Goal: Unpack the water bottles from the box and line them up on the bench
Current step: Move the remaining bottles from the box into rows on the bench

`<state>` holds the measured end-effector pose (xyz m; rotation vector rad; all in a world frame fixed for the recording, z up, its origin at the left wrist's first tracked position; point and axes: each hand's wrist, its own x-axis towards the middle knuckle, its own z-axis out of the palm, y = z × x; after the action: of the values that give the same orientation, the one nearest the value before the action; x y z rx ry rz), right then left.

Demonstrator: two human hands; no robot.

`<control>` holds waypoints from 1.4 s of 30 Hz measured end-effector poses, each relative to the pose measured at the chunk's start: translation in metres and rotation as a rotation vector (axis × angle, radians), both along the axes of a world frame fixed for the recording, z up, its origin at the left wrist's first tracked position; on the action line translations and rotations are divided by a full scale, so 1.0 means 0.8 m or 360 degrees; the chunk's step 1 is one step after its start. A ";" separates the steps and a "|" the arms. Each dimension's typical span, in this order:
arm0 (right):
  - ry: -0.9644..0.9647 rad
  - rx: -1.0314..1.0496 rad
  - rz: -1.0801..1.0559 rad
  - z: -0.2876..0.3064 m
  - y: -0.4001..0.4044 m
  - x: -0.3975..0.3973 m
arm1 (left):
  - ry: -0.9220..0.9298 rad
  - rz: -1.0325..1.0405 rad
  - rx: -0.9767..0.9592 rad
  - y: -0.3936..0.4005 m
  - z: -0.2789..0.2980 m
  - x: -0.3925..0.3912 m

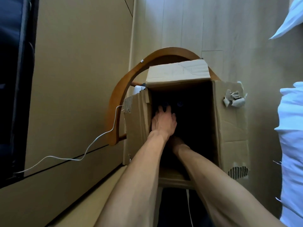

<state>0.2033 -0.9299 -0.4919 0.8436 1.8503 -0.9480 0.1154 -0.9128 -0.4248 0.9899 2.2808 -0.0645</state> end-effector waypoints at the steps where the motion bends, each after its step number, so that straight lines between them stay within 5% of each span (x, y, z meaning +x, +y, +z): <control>1: 0.0018 0.0057 0.0042 -0.003 -0.003 0.003 | -0.0008 0.0004 -0.0005 0.000 0.001 -0.001; 15: -0.0042 0.0602 0.0264 0.059 0.042 0.024 | -0.0077 -0.0222 -0.0138 -0.004 0.042 -0.013; 19: 0.0037 0.0675 0.0077 0.113 0.060 0.013 | -0.0140 -0.0305 -0.0042 0.001 0.086 -0.035; 23: 0.0251 0.0789 -0.0190 0.188 0.086 0.003 | -0.0165 -0.0253 0.0213 0.011 0.149 -0.057; 28: 0.0658 0.1164 -0.0251 0.297 0.112 -0.018 | 0.0278 -0.0514 0.0388 -0.008 0.209 -0.076; 30: 0.0808 0.1319 -0.0277 0.344 0.124 -0.030 | 0.0254 -0.0283 0.0304 -0.017 0.227 -0.088; 33: 0.0996 0.1440 -0.0403 0.414 0.144 -0.054 | -0.0153 0.0431 0.0246 -0.028 0.256 -0.107; 38: 0.1359 0.1494 -0.0521 0.504 0.133 -0.112 | -0.1467 0.1342 0.0493 -0.059 0.318 -0.124; 42: 0.1646 0.1465 -0.0567 0.549 0.090 -0.147 | -0.1762 0.1746 0.1025 -0.098 0.349 -0.149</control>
<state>0.0855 -0.8583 -0.0524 1.4075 3.2304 -0.7608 -0.0037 -0.9911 -0.1457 -0.1599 1.4477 1.3579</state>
